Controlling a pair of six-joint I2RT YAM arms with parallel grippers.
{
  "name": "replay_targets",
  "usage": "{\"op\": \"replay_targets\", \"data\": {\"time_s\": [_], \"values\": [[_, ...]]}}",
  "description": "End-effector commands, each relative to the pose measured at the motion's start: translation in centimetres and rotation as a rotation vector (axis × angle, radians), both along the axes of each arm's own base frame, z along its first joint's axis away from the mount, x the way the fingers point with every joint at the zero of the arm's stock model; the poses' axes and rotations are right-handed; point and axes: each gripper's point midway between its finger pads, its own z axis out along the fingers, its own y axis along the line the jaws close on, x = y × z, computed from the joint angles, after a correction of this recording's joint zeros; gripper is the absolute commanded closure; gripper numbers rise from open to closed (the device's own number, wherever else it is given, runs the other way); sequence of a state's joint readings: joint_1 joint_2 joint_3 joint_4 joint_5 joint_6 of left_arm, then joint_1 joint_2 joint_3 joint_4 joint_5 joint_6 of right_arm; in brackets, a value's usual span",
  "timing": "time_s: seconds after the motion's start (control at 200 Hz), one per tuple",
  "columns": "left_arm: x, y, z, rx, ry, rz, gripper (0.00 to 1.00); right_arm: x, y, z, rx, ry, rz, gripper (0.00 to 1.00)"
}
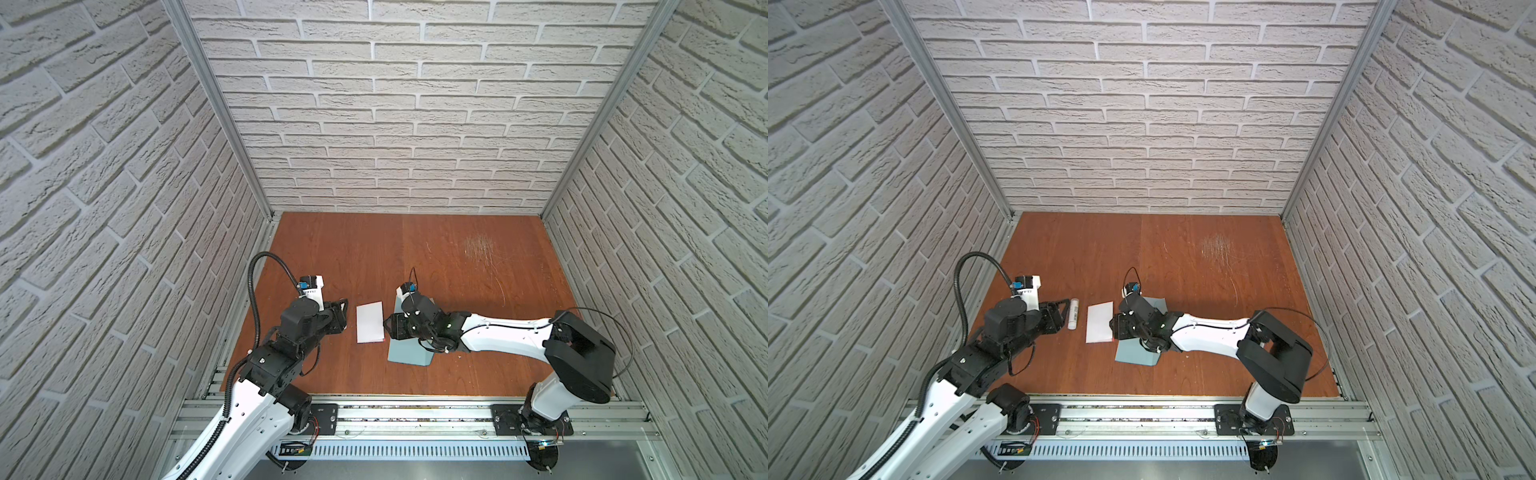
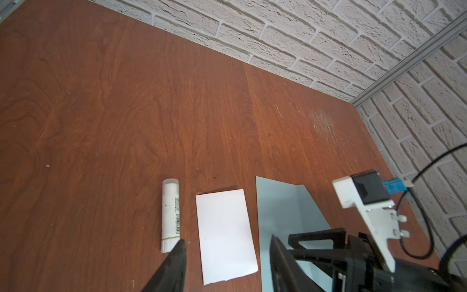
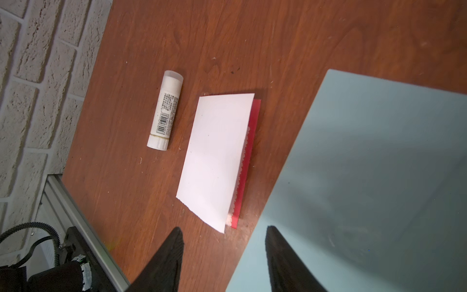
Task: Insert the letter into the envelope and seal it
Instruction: 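Reach the right gripper across to the folded card and grasp its edge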
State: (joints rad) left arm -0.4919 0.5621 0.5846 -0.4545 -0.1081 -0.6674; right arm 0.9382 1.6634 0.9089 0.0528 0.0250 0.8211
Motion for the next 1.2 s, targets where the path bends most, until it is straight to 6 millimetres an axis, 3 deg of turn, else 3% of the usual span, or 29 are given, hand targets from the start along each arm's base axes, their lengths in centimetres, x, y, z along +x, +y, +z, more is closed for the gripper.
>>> {"op": "replay_targets", "data": {"time_s": [0.0, 0.095, 0.475, 0.645, 0.915, 1.195], "values": [[-0.4, 0.8, -1.3, 0.017, 0.030, 0.025, 0.45, 0.8, 3.2, 1.0, 0.133, 0.017, 0.026, 0.46], [-0.5, 0.7, -1.4, 0.017, 0.032, 0.013, 0.44, 1.1, 4.0, 0.0, 0.152, 0.045, 0.022, 0.46], [-0.7, 0.8, -1.6, 0.022, 0.020, 0.001, 0.44, 2.0, 3.9, -2.3, 0.142, 0.094, -0.015, 0.47], [-0.6, 0.7, -1.7, 0.017, 0.021, -0.003, 0.44, 1.9, 5.0, -2.8, 0.181, 0.126, 0.008, 0.59], [-0.6, 0.7, -1.7, 0.013, 0.020, -0.005, 0.44, 2.3, 5.0, -3.0, 0.188, 0.136, -0.002, 0.63], [-0.6, 0.6, -1.7, 0.008, 0.021, -0.009, 0.44, 2.4, 5.3, -2.7, 0.208, 0.141, 0.001, 0.86]]}}
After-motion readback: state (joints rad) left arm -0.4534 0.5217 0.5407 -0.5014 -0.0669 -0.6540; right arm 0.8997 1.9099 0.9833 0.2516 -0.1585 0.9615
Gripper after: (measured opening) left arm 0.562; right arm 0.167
